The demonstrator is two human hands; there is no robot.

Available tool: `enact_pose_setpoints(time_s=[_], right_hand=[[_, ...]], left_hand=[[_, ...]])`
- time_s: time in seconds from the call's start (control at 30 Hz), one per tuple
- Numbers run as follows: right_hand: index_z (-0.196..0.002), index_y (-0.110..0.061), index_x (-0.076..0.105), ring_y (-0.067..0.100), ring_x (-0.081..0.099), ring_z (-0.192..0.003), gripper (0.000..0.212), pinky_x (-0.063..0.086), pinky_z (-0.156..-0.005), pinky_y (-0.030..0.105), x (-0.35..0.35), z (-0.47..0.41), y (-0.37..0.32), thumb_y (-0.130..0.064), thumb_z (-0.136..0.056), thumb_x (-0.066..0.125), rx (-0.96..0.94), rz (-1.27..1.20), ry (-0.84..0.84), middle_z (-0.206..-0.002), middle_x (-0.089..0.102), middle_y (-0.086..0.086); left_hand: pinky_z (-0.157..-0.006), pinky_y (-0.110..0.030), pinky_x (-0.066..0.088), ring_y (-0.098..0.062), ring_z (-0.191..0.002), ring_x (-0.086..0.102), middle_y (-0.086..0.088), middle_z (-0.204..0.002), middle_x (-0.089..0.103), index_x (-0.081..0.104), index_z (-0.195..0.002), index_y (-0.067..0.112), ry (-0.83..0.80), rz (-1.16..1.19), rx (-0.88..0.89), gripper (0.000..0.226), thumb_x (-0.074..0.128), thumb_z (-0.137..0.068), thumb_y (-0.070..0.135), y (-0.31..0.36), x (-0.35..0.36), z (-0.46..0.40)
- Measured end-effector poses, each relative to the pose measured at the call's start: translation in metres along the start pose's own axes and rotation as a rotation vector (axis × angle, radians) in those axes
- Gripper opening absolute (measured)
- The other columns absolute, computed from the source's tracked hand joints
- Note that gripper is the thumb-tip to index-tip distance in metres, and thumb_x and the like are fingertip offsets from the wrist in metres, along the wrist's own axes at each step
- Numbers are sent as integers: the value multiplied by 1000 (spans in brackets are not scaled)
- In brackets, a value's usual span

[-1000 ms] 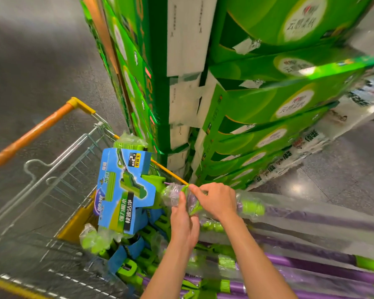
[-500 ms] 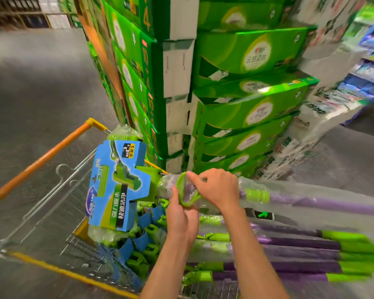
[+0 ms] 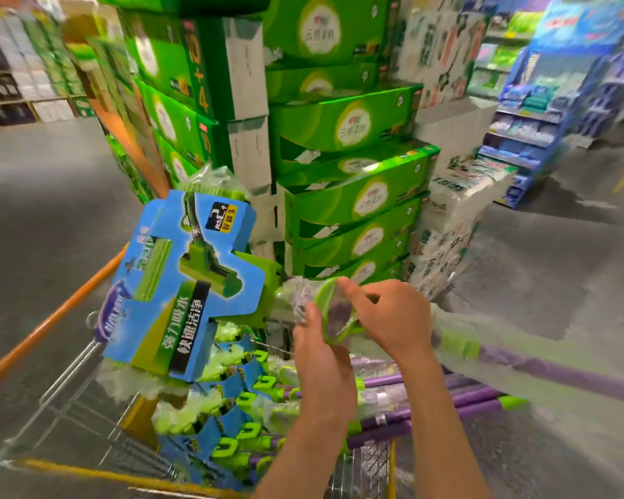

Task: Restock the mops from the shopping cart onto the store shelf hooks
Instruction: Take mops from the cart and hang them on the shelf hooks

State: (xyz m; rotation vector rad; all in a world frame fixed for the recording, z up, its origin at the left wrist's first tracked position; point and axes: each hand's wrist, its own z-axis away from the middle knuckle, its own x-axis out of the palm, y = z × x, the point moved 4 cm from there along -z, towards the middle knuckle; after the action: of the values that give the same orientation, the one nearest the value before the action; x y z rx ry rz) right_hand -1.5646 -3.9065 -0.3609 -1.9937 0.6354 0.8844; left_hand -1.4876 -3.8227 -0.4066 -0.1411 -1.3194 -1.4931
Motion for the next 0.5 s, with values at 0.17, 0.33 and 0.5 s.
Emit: enact_pose_setpoints(time_s=[0.17, 0.33, 0.5], right_hand=[[-51, -16, 43, 19, 41, -46, 71, 37, -50, 39, -33, 20, -3, -78, -85, 35, 99, -82, 151, -46, 42, 2], [-42, -17, 31, 11, 37, -44, 72, 25, -47, 28, -61, 56, -14, -67, -91, 49, 203, -130, 306, -44, 39, -3], [-44, -16, 31, 13, 35, -45, 72, 26, -49, 34, -69, 104, -27, -64, -91, 56, 433, -112, 447, -43, 37, -2]], left_hand=[[-57, -11, 44, 6, -56, 55, -3, -85, 60, 52, -101, 8, -75, -155, 71, 28, 44, -106, 34, 8, 13, 27], [-59, -2, 40, 4, -59, 48, -1, -96, 53, 53, -121, -1, -193, -265, 4, 37, 40, -108, 32, 15, 15, 54], [-92, -46, 51, -29, -100, 65, -18, -110, 68, 59, -108, 8, -368, -389, -75, 27, 57, -100, 33, 27, 4, 75]])
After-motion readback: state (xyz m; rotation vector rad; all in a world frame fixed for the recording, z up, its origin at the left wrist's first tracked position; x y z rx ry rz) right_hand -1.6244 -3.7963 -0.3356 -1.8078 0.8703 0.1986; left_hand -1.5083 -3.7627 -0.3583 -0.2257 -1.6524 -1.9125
